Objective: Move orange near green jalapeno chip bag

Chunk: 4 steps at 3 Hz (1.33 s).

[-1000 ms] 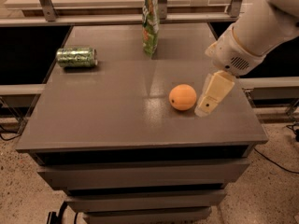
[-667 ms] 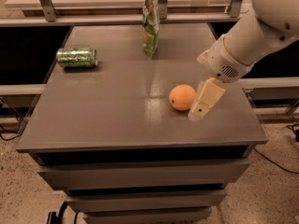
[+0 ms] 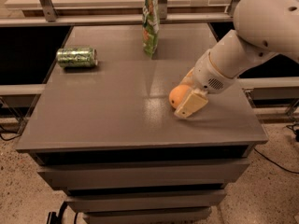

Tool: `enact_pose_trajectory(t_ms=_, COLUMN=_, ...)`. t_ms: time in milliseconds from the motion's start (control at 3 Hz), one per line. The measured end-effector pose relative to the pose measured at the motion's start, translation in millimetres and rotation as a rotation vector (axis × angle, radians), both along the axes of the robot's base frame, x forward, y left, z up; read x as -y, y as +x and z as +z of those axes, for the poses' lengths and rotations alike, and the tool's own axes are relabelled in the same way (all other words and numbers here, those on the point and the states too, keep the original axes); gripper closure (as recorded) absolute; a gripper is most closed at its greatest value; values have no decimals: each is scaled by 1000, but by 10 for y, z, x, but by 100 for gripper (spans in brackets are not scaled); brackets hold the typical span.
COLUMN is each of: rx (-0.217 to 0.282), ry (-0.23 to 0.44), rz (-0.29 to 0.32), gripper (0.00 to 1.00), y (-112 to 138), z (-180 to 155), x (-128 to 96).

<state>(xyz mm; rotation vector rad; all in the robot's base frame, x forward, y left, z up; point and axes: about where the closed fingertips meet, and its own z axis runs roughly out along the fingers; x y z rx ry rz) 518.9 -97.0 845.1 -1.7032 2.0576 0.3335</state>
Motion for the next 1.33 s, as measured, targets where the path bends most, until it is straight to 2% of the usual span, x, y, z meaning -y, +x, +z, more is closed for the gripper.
enact_pose_trajectory(t_ms=333, rx=-19, ry=8, rz=8, gripper=64, y=-8, z=-79, x=-53)
enact_pose_trajectory(t_ms=667, rx=-44, ry=77, rz=-21, gripper=88, y=168, z=-13, x=15)
enact_pose_trajectory(t_ms=1000, rx=-46, ry=163, rz=-53, gripper=100, y=587, z=186, x=58)
enact_pose_trajectory(t_ms=1333, rx=-48, ry=244, rz=-73, gripper=100, y=1073, z=342, x=33)
